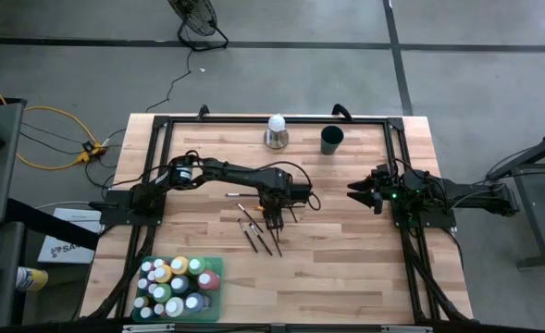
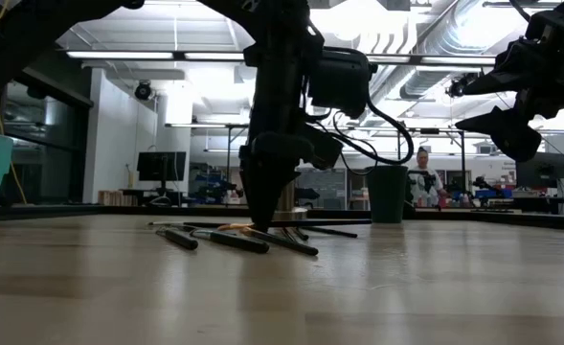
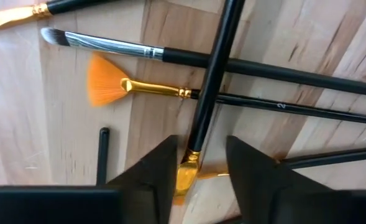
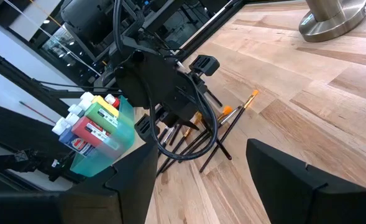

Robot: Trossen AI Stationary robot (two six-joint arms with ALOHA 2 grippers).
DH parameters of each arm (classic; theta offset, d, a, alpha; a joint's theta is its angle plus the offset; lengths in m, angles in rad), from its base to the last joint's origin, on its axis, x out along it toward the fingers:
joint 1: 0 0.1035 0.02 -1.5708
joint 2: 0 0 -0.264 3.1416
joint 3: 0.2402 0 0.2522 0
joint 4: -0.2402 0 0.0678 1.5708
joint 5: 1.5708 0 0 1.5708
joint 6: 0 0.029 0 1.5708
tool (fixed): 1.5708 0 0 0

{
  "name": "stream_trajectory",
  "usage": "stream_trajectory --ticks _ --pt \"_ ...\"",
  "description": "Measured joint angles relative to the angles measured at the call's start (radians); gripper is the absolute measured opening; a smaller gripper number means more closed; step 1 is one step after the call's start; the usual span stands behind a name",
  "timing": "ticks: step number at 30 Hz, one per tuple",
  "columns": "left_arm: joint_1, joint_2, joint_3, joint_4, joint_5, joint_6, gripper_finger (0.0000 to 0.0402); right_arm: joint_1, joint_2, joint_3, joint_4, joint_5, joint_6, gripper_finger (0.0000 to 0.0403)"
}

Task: Pick & Place Paint Supplies
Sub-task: Put the gold paint brush into the black cup

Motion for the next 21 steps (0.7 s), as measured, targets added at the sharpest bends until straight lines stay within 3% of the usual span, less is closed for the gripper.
stream_trajectory --ticks 9,18,21 --pt "0.000 -0.001 -0.001 -0.006 -0.003 0.056 0.0015 0.000 0.000 0.000 0.000 0.000 0.000 0.0239" --pt "0.001 -0.001 0.041 -0.145 -0.007 0.166 0.0008 0.000 0.000 0.000 0.000 0.000 -0.008 0.0239" --pt "0.001 -0.001 0.096 -0.227 -0.011 0.209 0.0007 0.000 0.000 0.000 0.000 0.001 -0.096 0.0239"
